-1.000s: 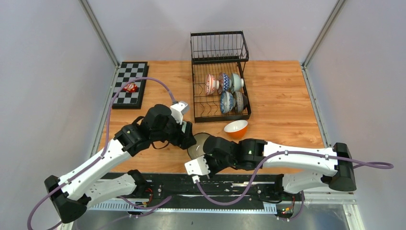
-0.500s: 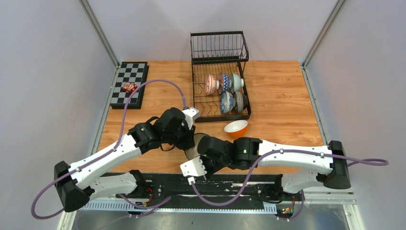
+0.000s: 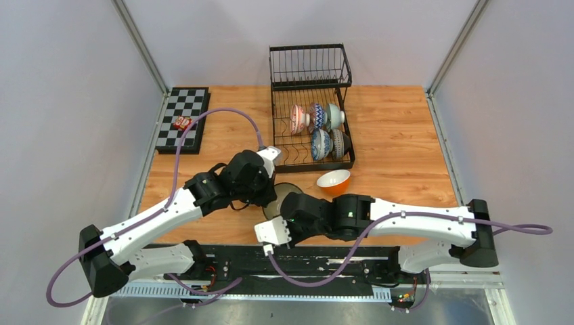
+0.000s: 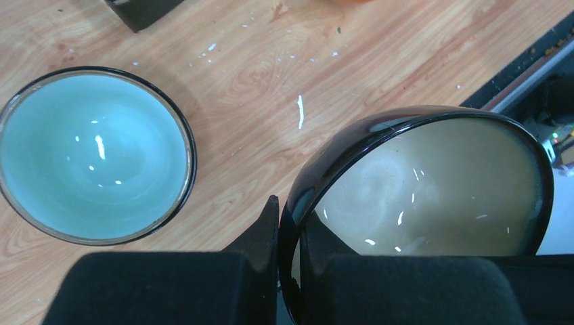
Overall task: Load the bowls into the dish rack
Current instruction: Adjust the bowl.
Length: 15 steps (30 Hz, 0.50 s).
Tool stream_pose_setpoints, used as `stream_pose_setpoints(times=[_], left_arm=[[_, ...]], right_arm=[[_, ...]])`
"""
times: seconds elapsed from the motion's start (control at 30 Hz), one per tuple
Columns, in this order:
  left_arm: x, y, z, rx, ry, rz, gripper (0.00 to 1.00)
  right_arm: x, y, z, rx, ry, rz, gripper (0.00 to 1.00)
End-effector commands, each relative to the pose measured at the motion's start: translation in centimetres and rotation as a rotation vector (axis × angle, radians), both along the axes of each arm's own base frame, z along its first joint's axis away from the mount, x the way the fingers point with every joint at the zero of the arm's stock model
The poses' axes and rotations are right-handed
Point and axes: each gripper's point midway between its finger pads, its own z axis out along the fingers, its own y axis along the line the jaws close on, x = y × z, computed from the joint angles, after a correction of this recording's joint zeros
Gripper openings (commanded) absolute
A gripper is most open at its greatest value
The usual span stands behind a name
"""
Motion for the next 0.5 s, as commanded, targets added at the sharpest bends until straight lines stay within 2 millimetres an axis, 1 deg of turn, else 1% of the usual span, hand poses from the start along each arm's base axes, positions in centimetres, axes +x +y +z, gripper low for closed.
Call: stream_pose_setpoints(times=[0.0,0.07,0.1,0.13,0.27,0.33,0.47], left_arm=[[1.1,0.2,0.3,0.002,-0.049,0.054,0.00],[2.0,0.5,1.0,-0.025,-0.073,0.099,0.00],[2.5,0.7,1.3,-0.044,-0.083,0.125,0.00],[3.0,0.9,1.6,-0.064,-0.092,0.149,0.00],[4.6,1.5,2.8,-0.150,-0.146,0.237,0.00],[5.1,1.7,3.4,-0.193,-0.174,0.270,0.00],[6.1,2.8,4.9,-0.274,-0.227,0.352,0.00]], right_arm=[[2.8,0.1,6.5,0.261,-0.107,-0.163,0.41],[3.8,-0.7,7.4,0.323,-0.105,-0.249,0.56],[4.3,-1.2,8.0,0.354,-0.100,-0.303,0.65],[4.8,-1.7,8.5,0.387,-0.086,-0.362,0.72],[6.0,-3.1,10.2,0.504,-0.009,-0.529,0.82],[7.1,-4.0,11.0,0.570,0.004,-0.635,0.89],[8.3,-4.8,11.6,0.698,0.119,-0.801,0.99]])
